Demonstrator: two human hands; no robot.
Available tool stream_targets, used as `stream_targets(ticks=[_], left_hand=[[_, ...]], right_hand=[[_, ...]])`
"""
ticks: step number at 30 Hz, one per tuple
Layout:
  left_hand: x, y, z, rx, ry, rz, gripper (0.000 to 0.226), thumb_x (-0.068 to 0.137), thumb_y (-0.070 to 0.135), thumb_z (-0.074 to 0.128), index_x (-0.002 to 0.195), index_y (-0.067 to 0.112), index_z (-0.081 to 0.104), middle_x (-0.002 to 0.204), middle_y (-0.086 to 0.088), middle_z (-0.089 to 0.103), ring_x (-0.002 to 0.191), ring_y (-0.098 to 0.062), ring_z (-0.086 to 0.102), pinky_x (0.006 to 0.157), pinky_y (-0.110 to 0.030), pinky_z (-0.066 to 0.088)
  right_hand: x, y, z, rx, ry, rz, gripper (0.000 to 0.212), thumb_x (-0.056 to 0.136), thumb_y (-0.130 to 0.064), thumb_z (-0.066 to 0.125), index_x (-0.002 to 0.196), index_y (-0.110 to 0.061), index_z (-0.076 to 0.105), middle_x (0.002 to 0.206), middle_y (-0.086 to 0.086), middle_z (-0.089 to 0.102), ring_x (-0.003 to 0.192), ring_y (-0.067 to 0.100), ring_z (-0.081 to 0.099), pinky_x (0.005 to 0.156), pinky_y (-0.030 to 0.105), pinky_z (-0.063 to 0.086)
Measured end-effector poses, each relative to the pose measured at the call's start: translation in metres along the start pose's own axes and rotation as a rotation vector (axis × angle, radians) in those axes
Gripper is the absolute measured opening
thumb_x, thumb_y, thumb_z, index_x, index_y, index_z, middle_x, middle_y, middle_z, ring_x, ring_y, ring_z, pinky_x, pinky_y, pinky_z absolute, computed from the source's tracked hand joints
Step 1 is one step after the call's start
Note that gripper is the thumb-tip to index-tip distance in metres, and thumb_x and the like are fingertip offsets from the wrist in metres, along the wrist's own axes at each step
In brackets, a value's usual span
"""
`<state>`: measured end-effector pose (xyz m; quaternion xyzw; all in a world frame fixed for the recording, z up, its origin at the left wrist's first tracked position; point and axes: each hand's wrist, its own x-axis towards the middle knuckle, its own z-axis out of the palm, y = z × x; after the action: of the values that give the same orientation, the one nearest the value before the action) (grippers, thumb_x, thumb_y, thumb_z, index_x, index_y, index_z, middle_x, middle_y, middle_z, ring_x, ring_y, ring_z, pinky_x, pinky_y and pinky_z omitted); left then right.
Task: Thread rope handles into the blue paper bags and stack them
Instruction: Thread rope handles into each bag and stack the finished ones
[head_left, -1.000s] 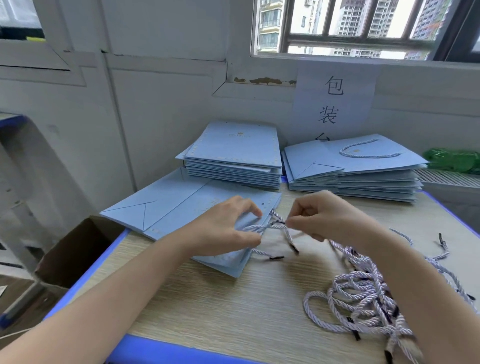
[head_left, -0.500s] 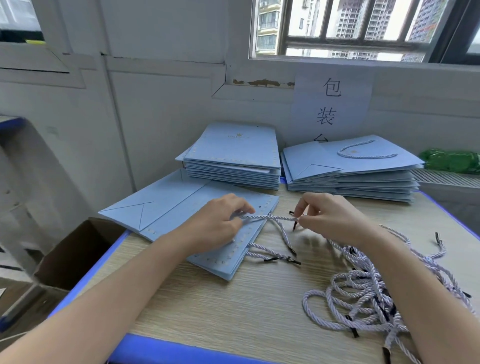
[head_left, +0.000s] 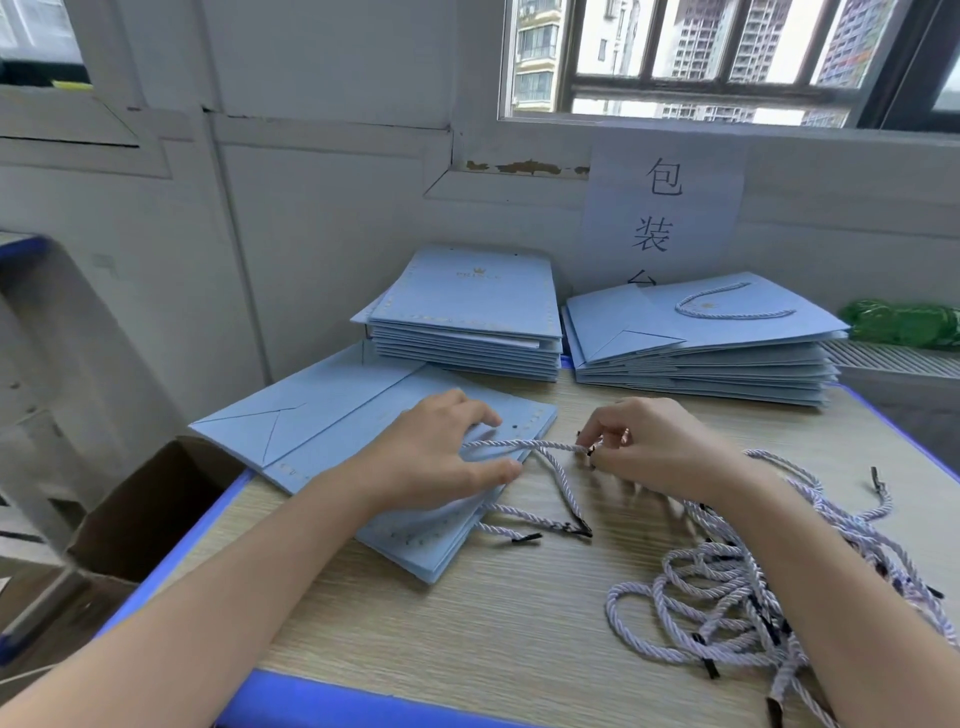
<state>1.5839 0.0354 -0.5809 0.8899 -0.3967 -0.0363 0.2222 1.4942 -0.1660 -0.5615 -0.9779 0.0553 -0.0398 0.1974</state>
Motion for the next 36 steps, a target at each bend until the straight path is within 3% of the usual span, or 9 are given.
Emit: stream_targets(ticks=[4,7,10,14,18,21,26,31,36], left_hand=[[-0.003,0.005,0.001,0.033,-0.029,0.05,0.064,0.067,0.073,0.051,0.119,0.034,0.052,0.101,0.013,0.038,0.105,-0.007,0.036,0.095,-0.03,0.034],[-0.006,0.009,0.006,0.045,-0.045,0.107,0.063,0.064,0.077,0.047,0.114,0.037,0.048,0.104,0.014,0.038,0.102,-0.004,0.031,0.093,-0.027,0.03],[-0.006,0.012,0.011,0.09,-0.073,0.141,0.062,0.062,0.081,0.049,0.108,0.04,0.039,0.11,0.013,0.036,0.105,-0.004,0.028,0.093,-0.026,0.025],[-0.005,0.013,0.011,0.128,-0.093,0.126,0.071,0.059,0.082,0.046,0.11,0.032,0.04,0.11,0.012,0.035,0.104,-0.007,0.027,0.093,-0.027,0.026],[-0.005,0.014,0.009,0.132,-0.094,0.124,0.064,0.067,0.075,0.056,0.107,0.028,0.04,0.11,0.01,0.035,0.101,-0.009,0.028,0.09,-0.028,0.026],[-0.006,0.014,0.01,0.131,-0.086,0.137,0.051,0.078,0.063,0.061,0.106,0.028,0.039,0.11,0.008,0.035,0.1,-0.009,0.027,0.089,-0.027,0.025],[-0.006,0.015,0.009,0.116,-0.051,0.141,0.046,0.08,0.058,0.062,0.106,0.026,0.042,0.109,0.008,0.037,0.099,-0.009,0.028,0.087,-0.027,0.027],[-0.006,0.016,0.007,0.04,-0.005,0.118,0.04,0.066,0.062,0.052,0.092,0.031,0.045,0.1,0.012,0.041,0.098,-0.007,0.034,0.084,-0.026,0.032],[-0.007,0.017,0.005,-0.087,0.097,0.111,0.022,0.063,0.056,0.057,0.072,0.036,0.054,0.084,0.015,0.051,0.086,0.001,0.046,0.074,-0.026,0.039]], right_hand=[[0.004,0.0,0.001,0.159,0.095,-0.028,0.007,0.084,-0.014,0.065,0.081,-0.018,0.07,0.069,-0.01,0.06,0.056,-0.001,0.05,0.053,0.008,0.038],[0.003,-0.006,0.0,0.454,0.11,-0.06,0.009,0.084,-0.008,0.066,0.078,-0.013,0.067,0.061,-0.001,0.063,0.052,0.005,0.054,0.054,0.018,0.044],[0.004,-0.011,0.006,0.597,0.114,-0.067,0.012,0.082,0.001,0.066,0.077,-0.01,0.065,0.061,0.005,0.063,0.053,0.013,0.056,0.054,0.025,0.045],[0.009,-0.014,0.02,0.557,0.124,-0.07,0.018,0.08,0.0,0.068,0.074,-0.016,0.063,0.065,0.003,0.066,0.056,0.013,0.06,0.053,0.022,0.043],[0.013,-0.016,0.028,0.471,0.157,-0.046,0.015,0.077,-0.012,0.074,0.071,-0.021,0.064,0.068,-0.002,0.067,0.06,0.009,0.056,0.062,0.027,0.048],[0.013,-0.018,0.03,0.387,0.191,-0.056,0.014,0.077,-0.016,0.075,0.071,-0.023,0.064,0.069,-0.007,0.064,0.06,0.003,0.052,0.06,0.018,0.04],[0.013,-0.023,0.032,0.261,0.201,-0.09,0.019,0.081,-0.013,0.07,0.073,-0.026,0.058,0.072,-0.013,0.06,0.054,-0.007,0.046,0.054,0.009,0.036],[0.013,-0.026,0.028,0.199,0.192,-0.141,0.017,0.08,-0.01,0.07,0.074,-0.025,0.061,0.065,-0.017,0.054,0.058,-0.009,0.048,0.058,0.008,0.035],[0.011,-0.021,0.024,0.122,0.174,-0.179,0.015,0.084,-0.018,0.063,0.073,-0.027,0.06,0.071,-0.009,0.048,0.06,0.002,0.042,0.058,0.019,0.031]])
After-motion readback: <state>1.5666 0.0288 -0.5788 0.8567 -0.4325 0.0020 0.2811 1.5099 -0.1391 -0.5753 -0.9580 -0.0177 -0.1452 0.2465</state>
